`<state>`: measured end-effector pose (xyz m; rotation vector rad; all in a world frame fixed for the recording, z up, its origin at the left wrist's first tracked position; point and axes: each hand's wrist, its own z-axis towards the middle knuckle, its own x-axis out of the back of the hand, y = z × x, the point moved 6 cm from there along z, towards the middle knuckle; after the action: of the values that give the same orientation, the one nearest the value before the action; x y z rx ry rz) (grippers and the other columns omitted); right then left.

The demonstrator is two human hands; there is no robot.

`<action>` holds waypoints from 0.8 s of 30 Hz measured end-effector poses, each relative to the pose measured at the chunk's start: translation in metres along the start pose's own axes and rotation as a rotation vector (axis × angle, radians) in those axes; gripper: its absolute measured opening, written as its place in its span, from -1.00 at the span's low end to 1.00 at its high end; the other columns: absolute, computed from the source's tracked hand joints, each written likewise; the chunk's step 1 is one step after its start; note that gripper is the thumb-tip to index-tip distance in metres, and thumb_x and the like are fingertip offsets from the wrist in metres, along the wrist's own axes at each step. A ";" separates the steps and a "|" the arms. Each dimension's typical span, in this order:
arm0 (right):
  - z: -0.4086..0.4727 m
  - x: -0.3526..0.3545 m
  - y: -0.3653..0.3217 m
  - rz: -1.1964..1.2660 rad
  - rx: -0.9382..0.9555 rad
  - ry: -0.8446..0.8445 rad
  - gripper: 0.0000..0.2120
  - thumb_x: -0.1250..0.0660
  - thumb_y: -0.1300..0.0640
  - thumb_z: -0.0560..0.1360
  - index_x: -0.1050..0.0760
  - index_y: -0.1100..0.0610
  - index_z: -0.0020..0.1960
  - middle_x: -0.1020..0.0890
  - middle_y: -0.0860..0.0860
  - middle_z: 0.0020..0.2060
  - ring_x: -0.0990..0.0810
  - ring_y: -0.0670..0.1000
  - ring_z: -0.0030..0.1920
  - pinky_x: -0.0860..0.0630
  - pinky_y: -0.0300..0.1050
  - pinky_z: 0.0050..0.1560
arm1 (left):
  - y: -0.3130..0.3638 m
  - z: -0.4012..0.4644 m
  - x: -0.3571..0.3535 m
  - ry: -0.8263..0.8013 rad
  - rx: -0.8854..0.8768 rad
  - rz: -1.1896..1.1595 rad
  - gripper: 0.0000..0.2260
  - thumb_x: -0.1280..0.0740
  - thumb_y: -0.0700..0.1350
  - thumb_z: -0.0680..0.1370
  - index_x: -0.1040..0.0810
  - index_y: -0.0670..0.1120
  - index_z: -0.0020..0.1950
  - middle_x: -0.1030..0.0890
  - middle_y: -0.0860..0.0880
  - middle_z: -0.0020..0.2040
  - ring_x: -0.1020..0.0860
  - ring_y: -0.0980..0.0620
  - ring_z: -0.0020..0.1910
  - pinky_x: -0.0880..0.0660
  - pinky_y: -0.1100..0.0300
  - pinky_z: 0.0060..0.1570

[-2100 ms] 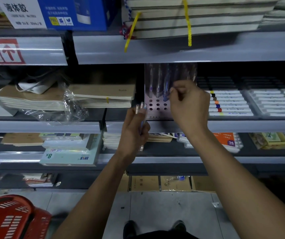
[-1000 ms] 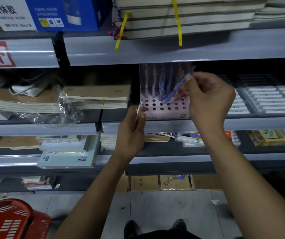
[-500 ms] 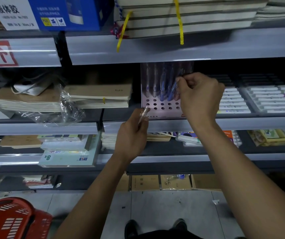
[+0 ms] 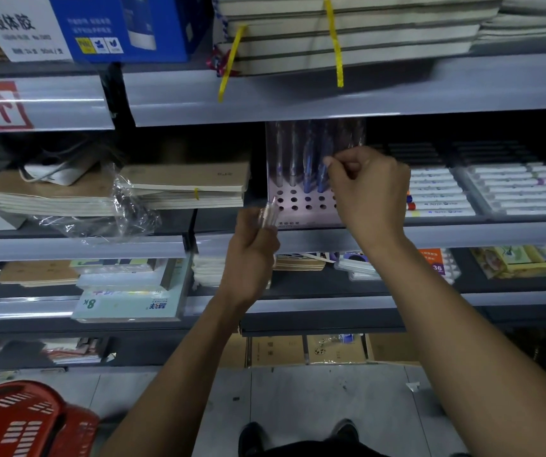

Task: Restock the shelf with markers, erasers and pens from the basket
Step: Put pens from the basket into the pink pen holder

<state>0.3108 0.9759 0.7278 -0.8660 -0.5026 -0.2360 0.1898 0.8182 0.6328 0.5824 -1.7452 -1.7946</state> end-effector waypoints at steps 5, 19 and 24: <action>-0.031 0.001 0.003 0.132 -0.018 -0.042 -0.90 -0.40 0.11 0.59 -0.70 0.07 -0.04 -0.69 -0.12 -0.27 -0.64 -0.13 -0.28 -0.60 -0.15 -0.18 | 0.010 -0.005 -0.007 -0.071 0.094 -0.282 -0.93 -0.18 -0.27 0.69 -0.31 -0.13 0.07 -0.40 -0.18 -0.22 -0.24 0.00 -0.44 -0.20 0.23 -0.50; -0.065 -0.009 0.005 0.531 -0.207 -0.366 -0.92 -0.52 0.18 0.52 -0.71 0.14 0.01 -0.73 0.00 -0.20 -0.71 0.00 -0.17 -0.68 -0.06 -0.04 | 0.013 0.001 -0.025 -0.108 -0.018 -0.213 -0.77 -0.22 -0.05 0.75 -0.53 -0.20 0.14 -0.67 -0.21 -0.10 -0.65 -0.13 -0.27 -0.61 0.05 -0.32; -0.049 0.011 0.016 0.598 -0.222 -0.242 -0.88 -0.48 0.21 0.56 -0.71 0.02 0.03 -0.75 -0.04 -0.22 -0.74 0.01 -0.23 -0.67 -0.16 -0.09 | 0.014 0.004 -0.022 -0.034 -0.138 0.039 -0.83 -0.21 0.00 0.74 -0.54 -0.03 0.07 -0.62 -0.03 -0.13 -0.61 -0.17 -0.14 -0.62 -0.23 -0.12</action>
<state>0.3418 0.9481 0.6965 -1.2298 -0.4240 0.3710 0.2050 0.8356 0.6455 0.4599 -1.6276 -1.8899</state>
